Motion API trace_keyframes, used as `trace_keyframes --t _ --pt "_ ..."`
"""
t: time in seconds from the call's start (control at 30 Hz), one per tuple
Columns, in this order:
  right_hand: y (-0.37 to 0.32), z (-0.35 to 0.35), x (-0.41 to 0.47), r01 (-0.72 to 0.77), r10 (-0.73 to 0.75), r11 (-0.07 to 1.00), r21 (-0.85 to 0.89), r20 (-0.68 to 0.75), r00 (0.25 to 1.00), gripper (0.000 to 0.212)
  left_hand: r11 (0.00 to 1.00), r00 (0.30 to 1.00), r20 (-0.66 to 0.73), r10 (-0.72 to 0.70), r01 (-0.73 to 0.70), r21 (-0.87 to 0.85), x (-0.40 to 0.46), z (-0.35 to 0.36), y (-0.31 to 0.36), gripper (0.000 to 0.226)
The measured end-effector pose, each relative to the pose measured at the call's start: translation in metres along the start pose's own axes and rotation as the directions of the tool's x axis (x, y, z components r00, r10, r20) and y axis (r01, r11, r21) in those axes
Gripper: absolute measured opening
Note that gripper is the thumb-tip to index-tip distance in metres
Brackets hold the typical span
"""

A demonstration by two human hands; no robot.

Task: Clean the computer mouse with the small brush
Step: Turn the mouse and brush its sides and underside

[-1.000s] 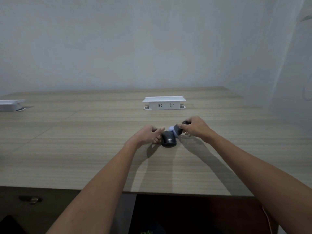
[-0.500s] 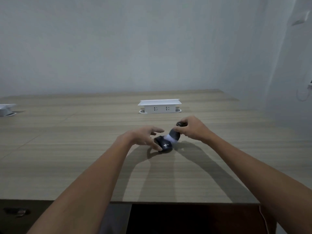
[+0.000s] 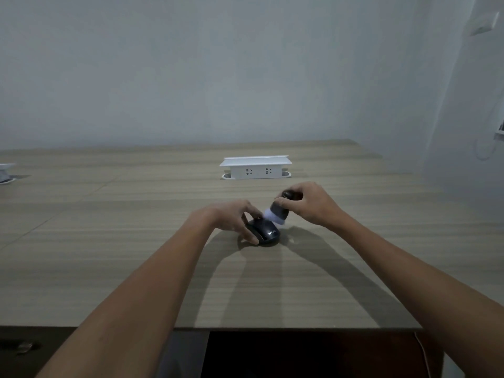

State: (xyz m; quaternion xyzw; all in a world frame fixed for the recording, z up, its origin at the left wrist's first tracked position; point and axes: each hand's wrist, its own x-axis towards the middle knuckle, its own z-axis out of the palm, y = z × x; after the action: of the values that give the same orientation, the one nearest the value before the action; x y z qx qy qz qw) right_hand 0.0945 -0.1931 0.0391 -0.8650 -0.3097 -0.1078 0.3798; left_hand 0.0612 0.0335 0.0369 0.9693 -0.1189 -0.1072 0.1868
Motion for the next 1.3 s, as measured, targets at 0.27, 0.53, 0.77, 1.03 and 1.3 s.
trace_keyframes --t 0.27,0.53,0.77,1.03,1.3 --pt "-0.006 -0.004 -0.002 -0.005 0.001 0.993 -0.117 -0.033 0.999 0.019 0.999 0.993 -0.115 -0.021 0.015 -0.052 0.0 0.015 -0.009 0.078" --pt "-0.014 -0.007 0.001 -0.058 0.061 0.989 -0.136 0.017 0.998 0.02 0.976 0.991 -0.12 -0.057 0.03 -0.215 0.001 0.022 -0.005 0.074" --pt "-0.02 -0.004 -0.004 -0.109 0.113 0.993 -0.05 0.089 0.99 0.031 0.948 0.983 -0.183 -0.033 -0.027 -0.317 -0.001 0.032 -0.006 0.066" --pt "-0.025 -0.006 -0.007 -0.099 0.101 0.995 -0.021 0.14 0.985 0.032 0.957 0.983 -0.185 0.011 -0.064 -0.281 -0.004 0.035 0.001 0.051" --pt "-0.019 -0.014 -0.011 -0.091 0.09 0.996 0.001 0.073 0.993 0.026 0.968 0.985 -0.175 -0.013 -0.032 -0.249 -0.002 0.035 -0.002 0.066"
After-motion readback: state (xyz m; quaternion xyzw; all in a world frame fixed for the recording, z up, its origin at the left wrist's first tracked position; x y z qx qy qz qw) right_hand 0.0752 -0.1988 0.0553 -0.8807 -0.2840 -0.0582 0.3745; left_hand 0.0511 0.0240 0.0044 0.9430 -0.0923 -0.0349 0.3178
